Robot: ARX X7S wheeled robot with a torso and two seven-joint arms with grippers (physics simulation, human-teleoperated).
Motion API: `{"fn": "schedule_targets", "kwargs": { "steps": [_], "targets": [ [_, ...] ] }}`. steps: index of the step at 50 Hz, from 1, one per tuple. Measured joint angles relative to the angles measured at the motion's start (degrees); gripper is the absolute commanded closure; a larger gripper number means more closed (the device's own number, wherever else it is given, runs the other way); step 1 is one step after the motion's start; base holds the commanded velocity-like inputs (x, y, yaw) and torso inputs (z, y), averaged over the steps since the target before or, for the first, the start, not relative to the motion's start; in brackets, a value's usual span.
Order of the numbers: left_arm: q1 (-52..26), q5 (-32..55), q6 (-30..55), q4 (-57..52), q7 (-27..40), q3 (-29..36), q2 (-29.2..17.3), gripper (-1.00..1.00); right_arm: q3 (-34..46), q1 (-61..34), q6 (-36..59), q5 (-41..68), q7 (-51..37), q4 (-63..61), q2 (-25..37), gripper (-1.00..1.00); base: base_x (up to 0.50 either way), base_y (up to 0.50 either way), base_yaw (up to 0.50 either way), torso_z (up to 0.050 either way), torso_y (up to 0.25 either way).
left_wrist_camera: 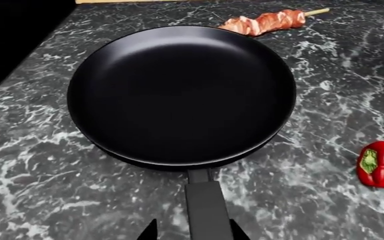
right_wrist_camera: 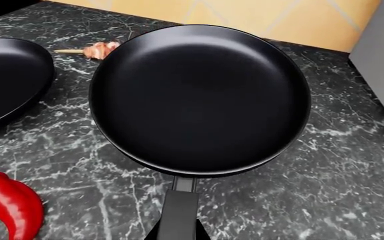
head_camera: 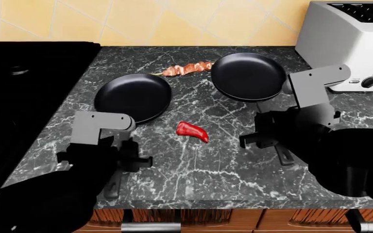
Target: Place both pans onto different burners. Then place the chili pepper and the skewer on different pans.
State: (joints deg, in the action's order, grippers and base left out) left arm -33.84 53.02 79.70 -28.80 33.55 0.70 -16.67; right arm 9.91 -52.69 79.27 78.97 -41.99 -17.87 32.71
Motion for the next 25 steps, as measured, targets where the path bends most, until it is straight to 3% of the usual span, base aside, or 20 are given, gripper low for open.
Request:
{"fn": "schedule_targets", "kwargs": {
  "steps": [10, 25],
  "targets": [
    [0.0, -0.3, 0.7, -0.2, -3.0, -1.1, -0.2, 1.00, 0.4, 0.0, -0.5, 0.4, -0.2, 0.1, 0.3, 1.00, 0.00, 0.00, 0.00, 0.000, 0.000],
    [1.0, 3.8, 0.5, -1.4, -1.5, -2.2, -0.9, 1.00, 1.1, 0.1, -1.4, 0.7, -0.3, 0.1, 0.6, 1.00, 0.00, 0.00, 0.00, 0.001, 0.003]
  ]
}}
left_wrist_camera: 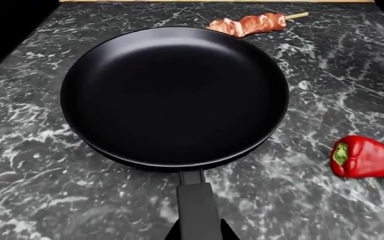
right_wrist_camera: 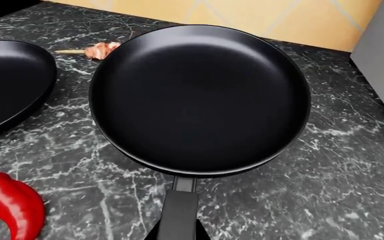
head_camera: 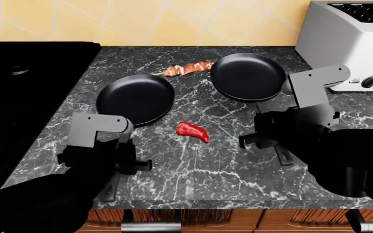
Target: Place both pans onto different burners. Then place the chili pepper and the skewer on different pans.
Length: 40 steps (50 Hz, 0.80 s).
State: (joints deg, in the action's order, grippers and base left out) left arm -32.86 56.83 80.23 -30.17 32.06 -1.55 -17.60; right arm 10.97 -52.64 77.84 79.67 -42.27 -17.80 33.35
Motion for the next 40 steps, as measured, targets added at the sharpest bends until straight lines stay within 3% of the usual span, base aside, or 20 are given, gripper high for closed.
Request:
{"fn": "schedule_targets", "kwargs": {
  "steps": [18, 40],
  "targets": [
    [-0.1, 1.3, -3.8, -3.2, -0.1, -1.2, -2.6, 1.00, 0.9, 0.1, -1.3, -0.3, 0.5, -0.4, 0.7, 1.00, 0.00, 0.00, 0.00, 0.001, 0.004],
    [-2.0, 11.7, 1.0, -10.0, 7.4, -6.3, -2.6, 1.00, 1.1, 0.9, -4.3, -1.5, 2.2, -3.0, 2.0, 1.00, 0.00, 0.00, 0.00, 0.001, 0.003]
  ]
}}
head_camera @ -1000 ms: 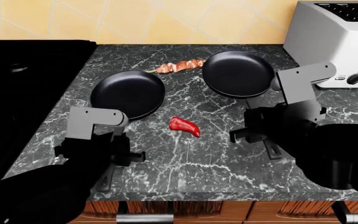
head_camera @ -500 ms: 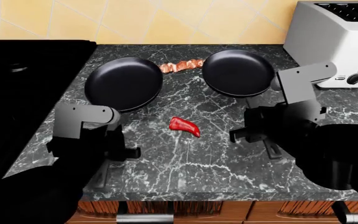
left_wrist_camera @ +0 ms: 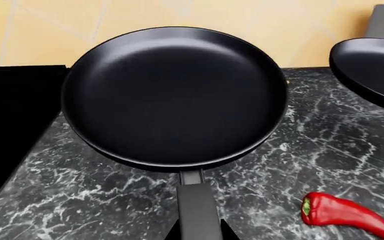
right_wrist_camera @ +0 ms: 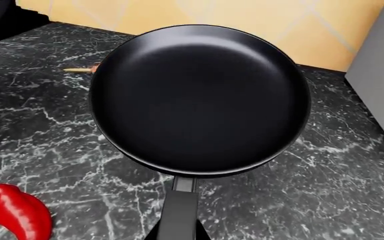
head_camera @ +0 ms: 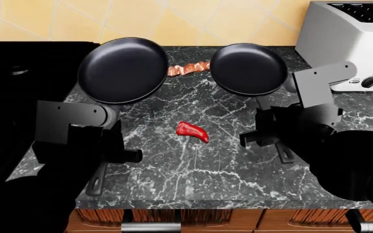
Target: Place both pans onto different burners. Then place the chili pepper and the skewer on different pans.
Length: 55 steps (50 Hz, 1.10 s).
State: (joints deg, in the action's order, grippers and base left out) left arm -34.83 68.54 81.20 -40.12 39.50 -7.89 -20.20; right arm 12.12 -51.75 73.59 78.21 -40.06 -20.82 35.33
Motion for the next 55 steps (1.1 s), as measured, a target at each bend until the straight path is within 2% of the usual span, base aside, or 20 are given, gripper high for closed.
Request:
{"fn": "schedule_targets", "kwargs": {
  "steps": [13, 55],
  "targets": [
    [-0.3, 1.5, -0.8, -0.8, 0.7, 1.1, -0.9, 1.00, 0.2, 0.0, -0.8, -0.4, 0.4, -0.6, 0.4, 1.00, -0.02, 0.05, 0.00, 0.001, 0.004],
    [-0.1, 2.5, -3.8, -1.0, 1.8, 2.4, -3.8, 1.00, 0.9, -0.3, -2.2, 1.0, -0.9, -2.7, 1.5, 1.00, -0.15, 0.50, 0.00, 0.001, 0.003]
  ]
}}
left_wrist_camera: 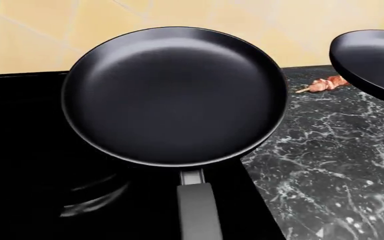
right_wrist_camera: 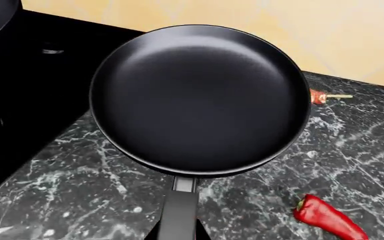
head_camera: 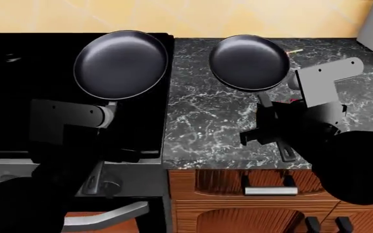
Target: Place both pans onto different burners. Then place the chili pepper and the skewer on different pans.
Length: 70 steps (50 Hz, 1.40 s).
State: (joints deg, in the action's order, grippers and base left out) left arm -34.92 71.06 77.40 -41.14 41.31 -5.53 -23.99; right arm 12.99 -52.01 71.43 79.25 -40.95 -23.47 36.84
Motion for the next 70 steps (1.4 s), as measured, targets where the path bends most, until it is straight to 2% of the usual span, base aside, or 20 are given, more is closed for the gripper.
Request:
{"fn": "schedule_targets", "kwargs": {
  "steps": [63, 70],
  "targets": [
    [0.7, 0.0, -3.7, 0.9, 0.0, 3.0, -2.6, 1.00, 1.5, 0.9, -2.7, -0.9, 0.9, -0.4, 1.3, 1.00, 0.00, 0.50, 0.00, 0.001, 0.003],
    [0.7, -1.3, -3.9, 1.3, -0.1, 3.2, -2.9, 1.00, 1.7, 1.0, -3.4, 0.1, 1.1, -0.4, 1.2, 1.00, 0.14, 0.09, 0.00, 0.001, 0.005]
  ]
}}
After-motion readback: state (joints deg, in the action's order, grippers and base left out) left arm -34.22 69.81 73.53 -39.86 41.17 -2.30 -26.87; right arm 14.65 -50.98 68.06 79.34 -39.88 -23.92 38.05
